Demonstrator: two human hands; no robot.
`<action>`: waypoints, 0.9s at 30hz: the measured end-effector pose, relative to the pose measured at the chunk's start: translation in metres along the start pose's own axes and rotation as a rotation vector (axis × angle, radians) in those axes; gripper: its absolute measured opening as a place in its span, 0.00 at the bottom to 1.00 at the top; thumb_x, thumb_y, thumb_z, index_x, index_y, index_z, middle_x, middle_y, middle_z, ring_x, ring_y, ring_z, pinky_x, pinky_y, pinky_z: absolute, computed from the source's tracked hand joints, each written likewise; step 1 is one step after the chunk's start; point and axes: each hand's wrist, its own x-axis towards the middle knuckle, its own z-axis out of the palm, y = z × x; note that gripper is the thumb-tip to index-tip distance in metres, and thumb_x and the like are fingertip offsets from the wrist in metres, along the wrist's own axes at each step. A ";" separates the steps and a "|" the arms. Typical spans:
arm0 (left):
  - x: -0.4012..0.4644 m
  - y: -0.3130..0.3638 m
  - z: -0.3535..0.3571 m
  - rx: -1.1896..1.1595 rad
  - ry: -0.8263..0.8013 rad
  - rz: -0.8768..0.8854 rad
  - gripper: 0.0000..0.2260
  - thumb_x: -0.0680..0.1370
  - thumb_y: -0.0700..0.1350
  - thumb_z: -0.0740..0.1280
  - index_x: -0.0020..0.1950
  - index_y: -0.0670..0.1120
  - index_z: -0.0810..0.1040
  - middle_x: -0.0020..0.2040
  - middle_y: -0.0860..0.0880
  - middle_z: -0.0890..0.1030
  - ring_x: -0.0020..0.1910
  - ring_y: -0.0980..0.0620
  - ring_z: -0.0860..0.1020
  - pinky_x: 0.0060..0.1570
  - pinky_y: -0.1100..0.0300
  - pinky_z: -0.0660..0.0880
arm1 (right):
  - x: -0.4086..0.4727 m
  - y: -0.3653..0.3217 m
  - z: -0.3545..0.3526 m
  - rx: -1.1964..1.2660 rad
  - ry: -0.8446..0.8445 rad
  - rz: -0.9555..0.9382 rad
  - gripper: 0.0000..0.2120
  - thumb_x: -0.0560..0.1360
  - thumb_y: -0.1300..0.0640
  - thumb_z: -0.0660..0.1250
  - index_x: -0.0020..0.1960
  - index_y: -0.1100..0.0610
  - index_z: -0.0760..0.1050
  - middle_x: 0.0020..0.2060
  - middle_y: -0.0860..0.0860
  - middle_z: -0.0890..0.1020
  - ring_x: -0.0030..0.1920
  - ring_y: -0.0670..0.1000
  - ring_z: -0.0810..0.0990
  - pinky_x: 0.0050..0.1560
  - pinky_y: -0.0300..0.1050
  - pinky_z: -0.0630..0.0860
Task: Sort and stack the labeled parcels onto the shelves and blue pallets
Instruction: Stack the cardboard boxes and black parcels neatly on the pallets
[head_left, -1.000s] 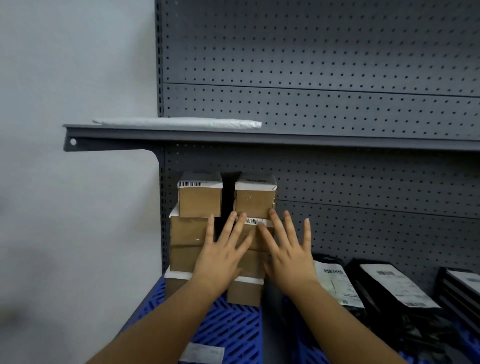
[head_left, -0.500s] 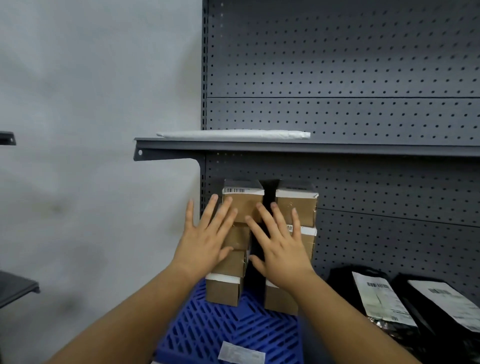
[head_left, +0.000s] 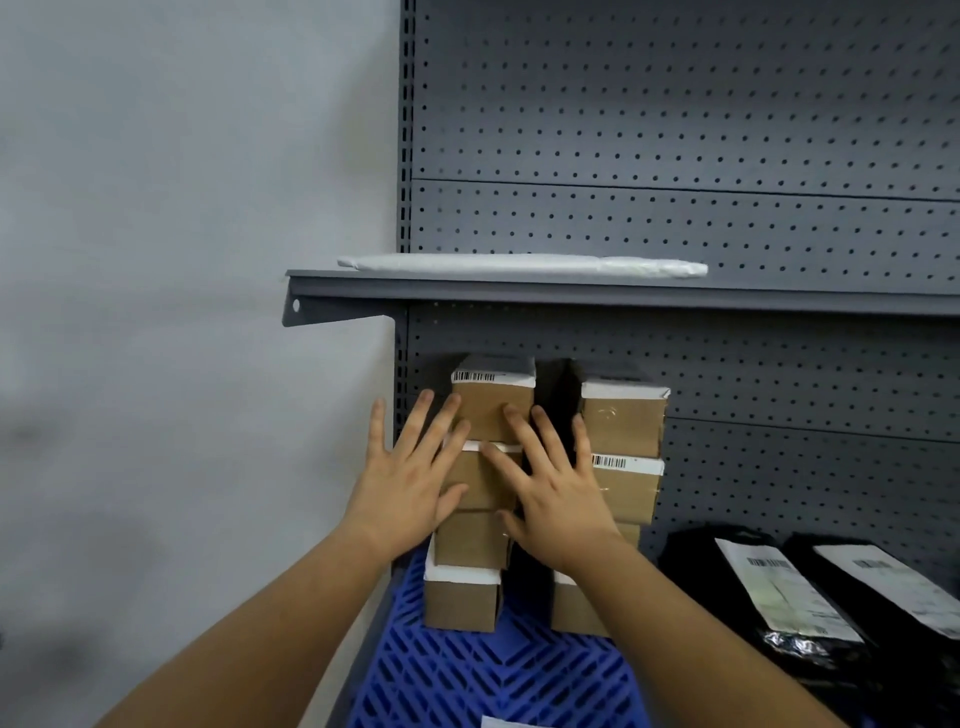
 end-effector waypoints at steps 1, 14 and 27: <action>0.002 0.001 0.002 -0.016 0.016 0.006 0.33 0.76 0.64 0.60 0.77 0.49 0.60 0.79 0.44 0.51 0.78 0.41 0.48 0.69 0.28 0.47 | 0.000 -0.001 -0.001 0.000 0.014 0.006 0.39 0.69 0.41 0.69 0.76 0.45 0.57 0.78 0.55 0.51 0.77 0.61 0.48 0.72 0.69 0.46; 0.015 -0.014 0.022 -0.022 0.066 0.083 0.39 0.74 0.71 0.57 0.78 0.53 0.52 0.80 0.43 0.45 0.78 0.39 0.44 0.69 0.29 0.44 | 0.016 -0.008 -0.010 -0.047 0.068 0.181 0.41 0.68 0.41 0.71 0.75 0.51 0.60 0.78 0.57 0.53 0.77 0.61 0.49 0.73 0.67 0.45; 0.020 -0.029 0.023 -0.032 0.081 0.084 0.42 0.72 0.74 0.49 0.77 0.55 0.38 0.79 0.42 0.40 0.77 0.38 0.41 0.69 0.28 0.42 | 0.021 -0.020 -0.020 -0.078 0.059 0.282 0.47 0.64 0.37 0.73 0.76 0.47 0.57 0.76 0.64 0.51 0.76 0.66 0.50 0.74 0.65 0.41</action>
